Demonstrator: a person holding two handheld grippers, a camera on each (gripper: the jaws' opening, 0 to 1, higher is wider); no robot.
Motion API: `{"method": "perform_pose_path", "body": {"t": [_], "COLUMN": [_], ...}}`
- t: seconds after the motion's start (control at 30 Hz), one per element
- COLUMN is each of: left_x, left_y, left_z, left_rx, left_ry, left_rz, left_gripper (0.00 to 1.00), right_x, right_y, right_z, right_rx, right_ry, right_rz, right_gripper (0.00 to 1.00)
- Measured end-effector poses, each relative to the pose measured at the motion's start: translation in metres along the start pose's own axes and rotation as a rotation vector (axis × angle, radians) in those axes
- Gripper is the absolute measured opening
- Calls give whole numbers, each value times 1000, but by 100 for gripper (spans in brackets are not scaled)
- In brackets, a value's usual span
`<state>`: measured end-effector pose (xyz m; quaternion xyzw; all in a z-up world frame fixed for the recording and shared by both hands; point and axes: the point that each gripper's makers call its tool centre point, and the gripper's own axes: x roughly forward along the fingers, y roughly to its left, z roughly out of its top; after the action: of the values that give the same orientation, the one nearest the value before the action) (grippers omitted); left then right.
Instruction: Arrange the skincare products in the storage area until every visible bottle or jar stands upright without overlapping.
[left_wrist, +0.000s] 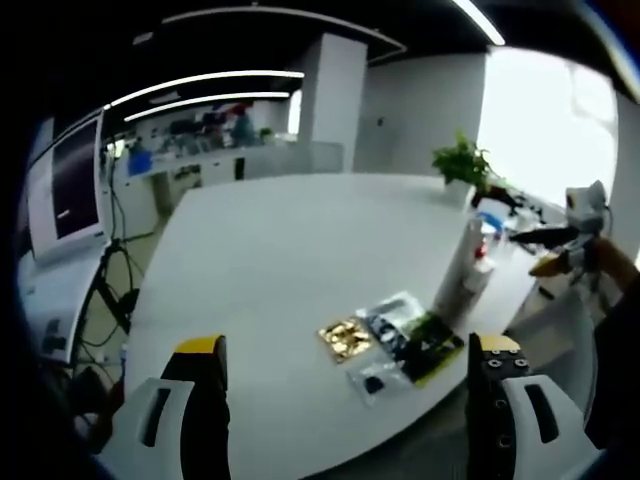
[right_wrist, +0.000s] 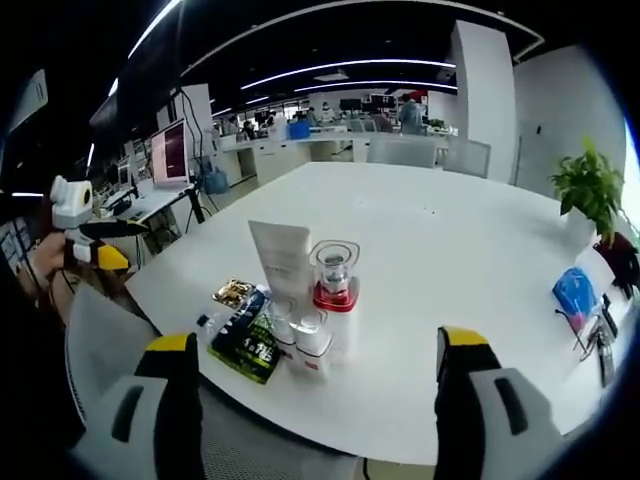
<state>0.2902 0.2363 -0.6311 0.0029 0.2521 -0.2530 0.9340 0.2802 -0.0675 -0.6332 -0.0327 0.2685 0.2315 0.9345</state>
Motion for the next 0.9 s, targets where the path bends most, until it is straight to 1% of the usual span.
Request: {"method": "perform_pose_path", "body": {"t": [0.2,0.47,0.53,0.9], "left_x": [-2,-1,-1,0], "left_y": [1,1,1,3], "left_z": [-1,-4,-4,1], "left_rx": [-9,-1,2,11], "left_ry": [-4,11,14,6], "left_rz": [13,7,7,0], "left_gripper": [97,97,97,97], "right_x": [0,-1,-1,-2], "right_y": [2,2,3,4], "right_z": [-4,-2,-2,4], "right_rx": [-3,-2,-6,-9], "right_ry": [14,6,13,-1], "right_rz": [12,8,10,3], "right_gripper": [99,99,99,99]}}
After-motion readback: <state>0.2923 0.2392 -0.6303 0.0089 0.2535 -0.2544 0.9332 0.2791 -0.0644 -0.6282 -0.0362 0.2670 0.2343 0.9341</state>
